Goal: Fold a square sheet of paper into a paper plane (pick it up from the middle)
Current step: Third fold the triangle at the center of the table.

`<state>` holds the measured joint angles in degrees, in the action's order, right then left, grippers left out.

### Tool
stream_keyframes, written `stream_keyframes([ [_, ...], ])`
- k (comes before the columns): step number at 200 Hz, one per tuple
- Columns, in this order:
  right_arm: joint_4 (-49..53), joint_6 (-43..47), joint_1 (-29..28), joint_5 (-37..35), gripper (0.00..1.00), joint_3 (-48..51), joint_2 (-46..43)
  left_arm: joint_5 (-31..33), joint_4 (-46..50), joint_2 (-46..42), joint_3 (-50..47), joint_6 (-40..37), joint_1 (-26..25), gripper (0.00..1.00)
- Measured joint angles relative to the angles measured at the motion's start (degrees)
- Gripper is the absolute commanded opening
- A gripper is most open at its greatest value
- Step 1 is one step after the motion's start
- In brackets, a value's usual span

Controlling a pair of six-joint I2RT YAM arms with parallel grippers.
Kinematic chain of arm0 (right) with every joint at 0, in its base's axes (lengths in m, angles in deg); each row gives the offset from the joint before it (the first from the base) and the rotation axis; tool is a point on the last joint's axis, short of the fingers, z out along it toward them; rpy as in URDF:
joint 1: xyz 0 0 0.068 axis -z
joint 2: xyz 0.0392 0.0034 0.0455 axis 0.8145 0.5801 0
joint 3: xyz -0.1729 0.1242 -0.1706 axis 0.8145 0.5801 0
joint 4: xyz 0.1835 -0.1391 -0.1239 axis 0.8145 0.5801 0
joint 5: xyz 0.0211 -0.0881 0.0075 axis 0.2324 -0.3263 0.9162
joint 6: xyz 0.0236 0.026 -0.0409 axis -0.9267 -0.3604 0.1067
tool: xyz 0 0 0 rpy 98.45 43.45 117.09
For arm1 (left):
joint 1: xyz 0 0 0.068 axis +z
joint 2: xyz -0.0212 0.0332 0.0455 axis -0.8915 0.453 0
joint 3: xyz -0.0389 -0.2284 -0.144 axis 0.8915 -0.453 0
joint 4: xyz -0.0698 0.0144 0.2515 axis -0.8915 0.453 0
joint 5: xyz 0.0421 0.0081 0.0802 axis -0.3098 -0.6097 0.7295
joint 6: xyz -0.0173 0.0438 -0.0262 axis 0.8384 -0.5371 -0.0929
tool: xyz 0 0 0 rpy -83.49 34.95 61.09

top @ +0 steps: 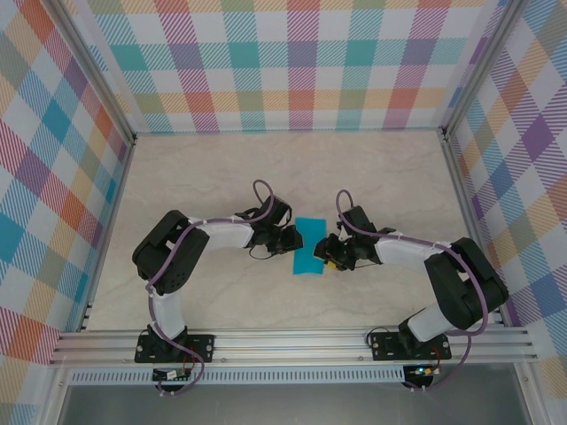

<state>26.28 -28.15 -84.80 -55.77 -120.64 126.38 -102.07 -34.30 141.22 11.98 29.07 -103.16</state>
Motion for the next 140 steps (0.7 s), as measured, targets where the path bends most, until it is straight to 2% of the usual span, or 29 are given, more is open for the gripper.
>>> stream_keyframes([
  [140, -2.8, 4.5, 4.5, 5.0, 0.39, -1.6, 3.8, 0.0, 0.0, 0.1, 0.0, -0.5, 0.0, 0.17],
])
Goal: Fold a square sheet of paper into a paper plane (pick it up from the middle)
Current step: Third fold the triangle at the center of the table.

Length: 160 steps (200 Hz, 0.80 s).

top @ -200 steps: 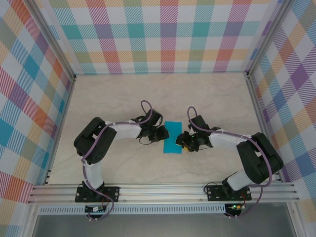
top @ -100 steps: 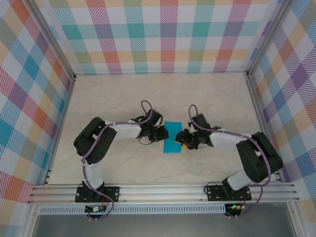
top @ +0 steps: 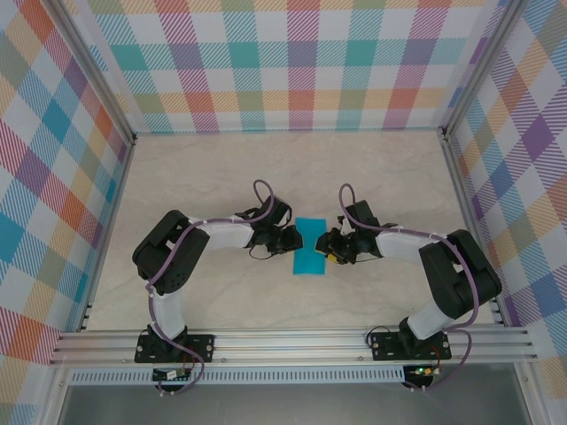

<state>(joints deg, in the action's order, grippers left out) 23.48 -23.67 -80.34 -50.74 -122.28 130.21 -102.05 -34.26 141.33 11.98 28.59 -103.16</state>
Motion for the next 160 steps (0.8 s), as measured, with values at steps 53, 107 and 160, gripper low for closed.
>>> stream_keyframes([
  [53, 0.1, 4.1, 1.4, 3.0, 0.43, -0.6, 0.1, 0.0, 0.1, 0.0, 0.0, -0.2, 0.0, 0.17],
  [107, 0.9, 8.2, 2.8, 5.2, 0.44, -3.7, 2.1, 0.0, 0.1, 0.0, 0.0, -0.4, 0.0, 0.17],
  [160, 1.3, 9.0, 3.1, 6.1, 0.38, -3.7, 3.4, 0.0, 0.1, 0.0, 0.0, -0.5, 0.0, 0.17],
])
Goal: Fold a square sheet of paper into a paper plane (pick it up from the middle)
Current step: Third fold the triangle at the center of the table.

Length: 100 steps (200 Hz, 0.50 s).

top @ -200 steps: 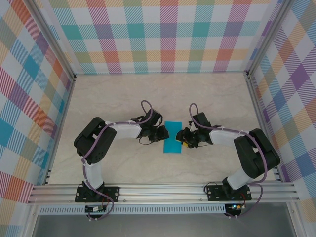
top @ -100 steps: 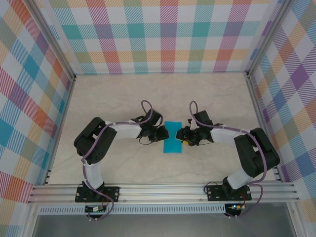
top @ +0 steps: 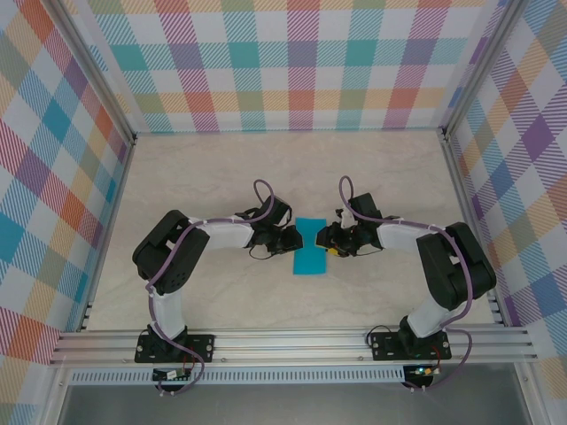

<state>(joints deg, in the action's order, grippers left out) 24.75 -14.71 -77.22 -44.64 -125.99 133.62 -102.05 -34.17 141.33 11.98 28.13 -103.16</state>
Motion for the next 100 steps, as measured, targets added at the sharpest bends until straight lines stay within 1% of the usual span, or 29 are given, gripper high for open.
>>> stream_keyframes([
  [43, 0.2, -1.0, 0.2, -0.1, 0.32, 0.1, 0.0, 0.1, 0.0, 0.0, 0.0, -0.5, 0.0, 0.17],
  [87, 0.1, -2.2, 0.2, 0.2, 0.30, 0.5, -0.3, 0.2, 0.1, 0.0, 0.0, -0.6, 0.0, 0.17],
  [100, 0.1, -2.6, 0.2, 0.3, 0.27, 0.5, -0.3, 0.2, 0.0, 0.0, 0.0, -0.6, 0.0, 0.18],
])
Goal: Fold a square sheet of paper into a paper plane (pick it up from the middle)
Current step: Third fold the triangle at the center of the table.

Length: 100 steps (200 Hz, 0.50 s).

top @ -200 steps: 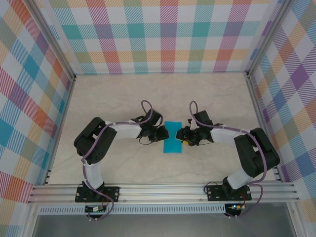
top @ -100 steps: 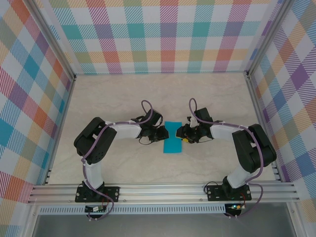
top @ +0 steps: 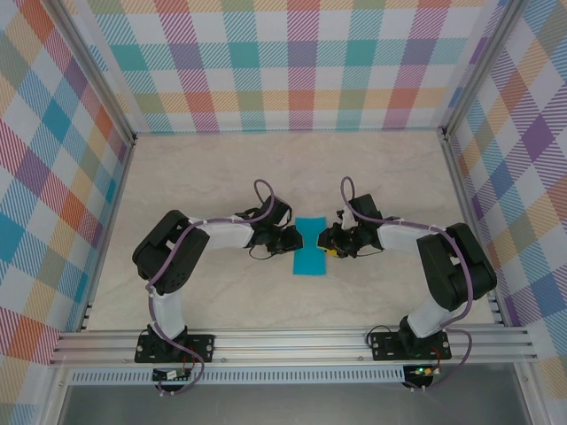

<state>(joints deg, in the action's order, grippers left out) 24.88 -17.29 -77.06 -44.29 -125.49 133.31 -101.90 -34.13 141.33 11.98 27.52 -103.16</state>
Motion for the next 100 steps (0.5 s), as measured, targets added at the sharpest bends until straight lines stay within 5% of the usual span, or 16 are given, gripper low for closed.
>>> stream_keyframes([
  [100, 1.5, -2.9, 0.0, -1.0, 0.14, -0.6, 1.2, 1.9, 2.6, -8.7, -1.7, -5.0, -0.2, 0.49],
])
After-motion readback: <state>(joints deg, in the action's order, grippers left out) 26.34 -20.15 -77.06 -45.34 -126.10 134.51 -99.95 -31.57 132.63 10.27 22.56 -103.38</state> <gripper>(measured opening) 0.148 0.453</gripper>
